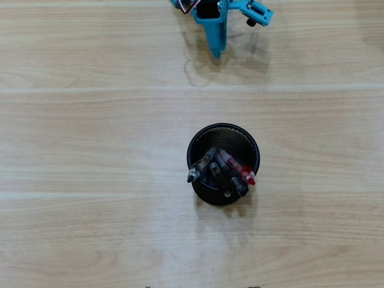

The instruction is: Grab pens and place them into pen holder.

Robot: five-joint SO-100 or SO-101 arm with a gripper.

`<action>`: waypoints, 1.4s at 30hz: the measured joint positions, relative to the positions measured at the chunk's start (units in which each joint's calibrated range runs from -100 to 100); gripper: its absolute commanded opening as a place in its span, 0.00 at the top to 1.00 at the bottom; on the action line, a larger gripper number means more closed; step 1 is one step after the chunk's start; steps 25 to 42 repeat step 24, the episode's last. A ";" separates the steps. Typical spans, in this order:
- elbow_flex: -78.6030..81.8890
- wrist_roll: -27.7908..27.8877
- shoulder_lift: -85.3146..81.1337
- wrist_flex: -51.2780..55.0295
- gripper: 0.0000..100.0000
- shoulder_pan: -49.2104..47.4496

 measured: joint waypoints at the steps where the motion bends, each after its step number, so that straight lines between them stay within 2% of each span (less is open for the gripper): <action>1: 0.00 0.00 0.00 0.00 0.87 -0.25; 42: 0.00 0.00 0.00 0.00 0.87 -1.44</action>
